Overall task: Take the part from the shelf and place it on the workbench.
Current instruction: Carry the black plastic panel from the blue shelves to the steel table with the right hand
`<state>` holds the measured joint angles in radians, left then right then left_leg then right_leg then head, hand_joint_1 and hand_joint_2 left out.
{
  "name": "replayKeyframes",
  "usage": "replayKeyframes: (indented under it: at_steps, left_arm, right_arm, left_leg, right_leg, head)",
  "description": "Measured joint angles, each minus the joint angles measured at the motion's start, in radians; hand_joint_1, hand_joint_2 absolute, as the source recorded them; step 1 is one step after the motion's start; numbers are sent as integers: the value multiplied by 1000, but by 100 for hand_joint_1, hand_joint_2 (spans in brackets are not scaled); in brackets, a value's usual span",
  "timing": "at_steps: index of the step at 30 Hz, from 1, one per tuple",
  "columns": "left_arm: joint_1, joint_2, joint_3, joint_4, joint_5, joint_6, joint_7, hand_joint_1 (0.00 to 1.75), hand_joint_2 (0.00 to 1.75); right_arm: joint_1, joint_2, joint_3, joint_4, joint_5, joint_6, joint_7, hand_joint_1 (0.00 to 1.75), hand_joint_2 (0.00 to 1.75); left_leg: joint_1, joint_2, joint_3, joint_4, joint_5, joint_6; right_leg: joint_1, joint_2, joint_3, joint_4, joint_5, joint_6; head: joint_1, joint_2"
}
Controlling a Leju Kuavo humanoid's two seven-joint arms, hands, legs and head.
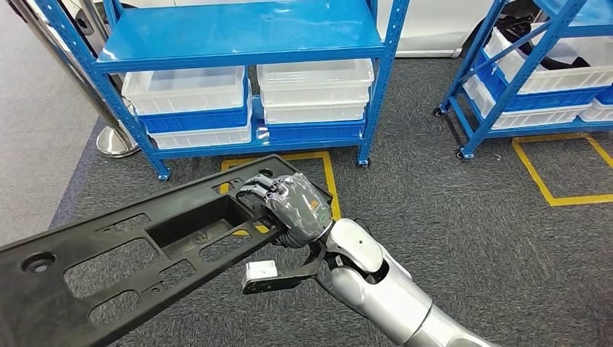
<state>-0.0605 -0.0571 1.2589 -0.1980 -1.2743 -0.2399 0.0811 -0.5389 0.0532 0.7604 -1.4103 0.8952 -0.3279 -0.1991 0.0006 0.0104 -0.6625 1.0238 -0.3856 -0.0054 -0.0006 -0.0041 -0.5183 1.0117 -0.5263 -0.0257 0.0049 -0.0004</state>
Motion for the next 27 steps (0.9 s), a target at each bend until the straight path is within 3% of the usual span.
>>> replayKeyframes:
  at_steps: [2,4,5,6,7,8,10,11,13,14,16,17,19,21,22,23,25,27]
  left_arm:
    - [1,0,2,0,2,1,-1,0,175]
    - [2,0,3,0,4,2,-3,0,175]
    - [1,0,4,0,4,2,-3,0,175]
    - [1,0,5,0,4,2,-4,0,175]
    - [1,0,6,0,4,2,-4,0,175]
    - [2,0,8,0,4,2,-4,0,175]
    - [2,0,10,0,4,2,-4,0,175]
    - [2,0,12,0,4,2,-4,0,175]
    - [2,0,15,0,4,2,-4,0,175]
    - [2,0,16,0,4,2,-4,0,175]
    - [0,0,18,0,5,1,-4,0,175]
    - [0,0,18,0,5,0,-4,0,175]
    - [1,0,19,0,5,-1,-4,0,175]
    - [2,0,19,0,5,-1,-4,0,175]
    - [2,1,19,0,5,-2,-4,0,175]
    - [1,1,19,0,5,-2,-5,0,175]
    - [1,0,19,0,5,-2,-5,0,175]
    - [1,-1,19,0,6,-2,-6,0,175]
  right_arm:
    - [-2,1,1,0,0,2,2,175,175]
    - [-2,3,2,1,0,2,3,175,175]
    - [-2,3,2,2,0,3,5,175,175]
    - [-1,3,3,3,0,3,6,175,175]
    - [-1,3,3,3,0,3,7,175,175]
    - [-1,3,4,4,0,3,8,175,175]
    - [-3,4,4,4,0,4,10,175,175]
    - [-5,5,5,4,-1,5,11,175,175]
    - [-6,7,7,4,-1,8,12,175,175]
    - [-6,8,9,4,-1,10,13,175,175]
    - [-8,8,10,4,-1,15,14,175,175]
    - [-9,8,10,4,-1,17,15,175,175]
    - [-10,8,11,4,-1,19,16,175,175]
    - [-9,7,11,7,-1,20,17,175,175]
    - [-9,7,11,8,-1,20,18,175,175]
    - [-9,7,11,9,-1,20,18,175,175]
    - [-12,7,11,9,-1,20,18,175,175]
    - [-15,8,11,9,-1,20,18,175,175]
  left_leg:
    - [3,-3,-21,53,-54,-12]
    - [10,-4,-58,173,-138,-25]
    - [14,-4,-71,229,-162,-30]
    - [17,-4,-70,256,-167,-35]
    - [20,-5,-50,244,-153,-39]
    - [24,-8,-10,192,-127,-43]
    - [31,-40,80,54,-95,-46]
    - [32,-58,108,9,-91,-44]
    - [29,-70,121,-14,-96,-35]
    - [30,-60,119,-16,-93,-28]
    - [30,-38,117,-20,-88,-11]
    - [30,-26,116,-23,-85,0]
    - [24,-4,110,-23,-82,15]
    - [18,19,104,-19,-81,19]
    - [16,30,102,-17,-81,20]
    - [14,40,101,-14,-81,20]
    - [10,57,100,-7,-84,17]
    - [4,73,97,-2,-86,10]
  right_leg:
    - [-8,2,-9,-10,21,-9]
    - [-9,7,-26,-10,35,-12]
    - [-10,11,-34,-8,41,-10]
    - [-11,16,-42,-6,46,-7]
    - [-13,23,-50,-3,50,-4]
    - [-16,32,-56,1,52,0]
    - [-21,48,-68,11,55,9]
    - [-22,55,-74,15,58,16]
    - [-21,72,-84,17,66,31]
    - [-21,81,-87,17,70,38]
    - [-20,68,-101,39,54,47]
    - [-20,51,-119,77,29,49]
    - [-20,19,-175,203,-39,52]
    - [-20,11,-214,298,-69,52]
    - [-19,9,-209,295,-57,51]
    - [-18,3,-182,251,-29,47]
    - [-8,-36,-106,116,24,34]
    - [4,-69,-71,40,40,22]
  head:
    - [0,0]
    - [-1,0]
    - [-1,0]
    - [-1,0]
    - [-1,0]
    - [-1,0]
    - [-1,0]
    - [-1,0]
    - [-1,0]
    - [-1,0]
    - [0,0]
    - [0,0]
    - [1,0]
    - [0,0]
    - [1,0]
    - [0,0]
    - [0,0]
    - [0,0]
